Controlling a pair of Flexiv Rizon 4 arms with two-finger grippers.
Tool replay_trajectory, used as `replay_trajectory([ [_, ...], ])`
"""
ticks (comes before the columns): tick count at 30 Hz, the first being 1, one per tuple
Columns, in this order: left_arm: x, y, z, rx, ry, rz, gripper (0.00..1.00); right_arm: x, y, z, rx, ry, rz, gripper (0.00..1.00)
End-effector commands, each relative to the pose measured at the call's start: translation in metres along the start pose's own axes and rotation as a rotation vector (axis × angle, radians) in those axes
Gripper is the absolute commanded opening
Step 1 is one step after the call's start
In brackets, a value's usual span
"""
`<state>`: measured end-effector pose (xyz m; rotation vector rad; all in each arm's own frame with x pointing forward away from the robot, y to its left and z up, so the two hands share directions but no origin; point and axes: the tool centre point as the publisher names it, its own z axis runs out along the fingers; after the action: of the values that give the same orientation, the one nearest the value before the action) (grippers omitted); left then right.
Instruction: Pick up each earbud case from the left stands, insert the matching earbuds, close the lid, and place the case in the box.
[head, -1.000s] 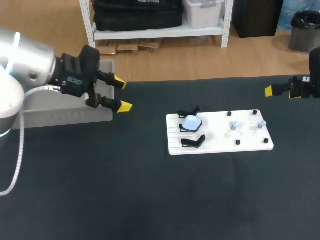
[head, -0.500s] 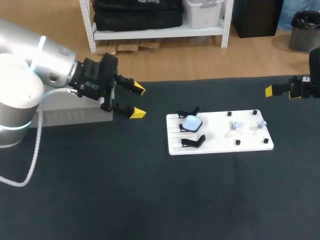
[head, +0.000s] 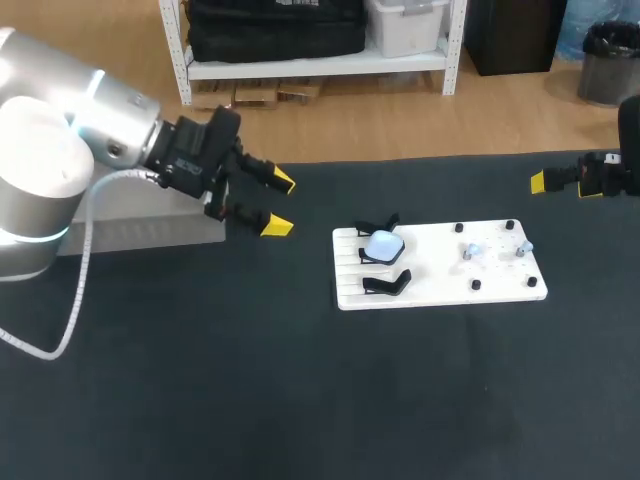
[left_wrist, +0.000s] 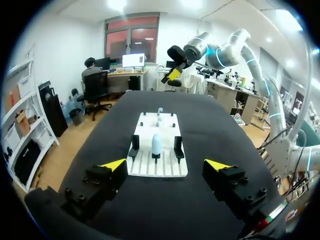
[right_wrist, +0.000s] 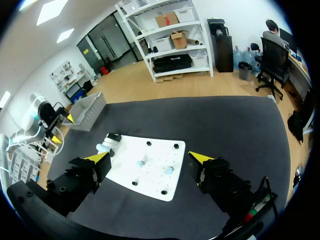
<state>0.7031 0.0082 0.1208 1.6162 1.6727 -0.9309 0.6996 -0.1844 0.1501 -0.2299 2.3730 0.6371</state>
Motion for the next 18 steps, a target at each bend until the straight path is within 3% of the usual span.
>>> replay_trajectory([
  [1,0.004,0.004,0.007,0.021,-0.010,0.006,1.00,0.000,-0.001,0.000,-0.004,0.001,-0.001,1.00],
  [11,0.008,0.002,0.031,0.087,-0.014,0.049,1.00,0.000,-0.001,0.000,-0.004,0.001,-0.001,1.00],
  [18,0.012,0.012,0.057,0.116,0.001,0.047,1.00,0.000,-0.001,0.000,-0.004,0.001,-0.001,1.00],
])
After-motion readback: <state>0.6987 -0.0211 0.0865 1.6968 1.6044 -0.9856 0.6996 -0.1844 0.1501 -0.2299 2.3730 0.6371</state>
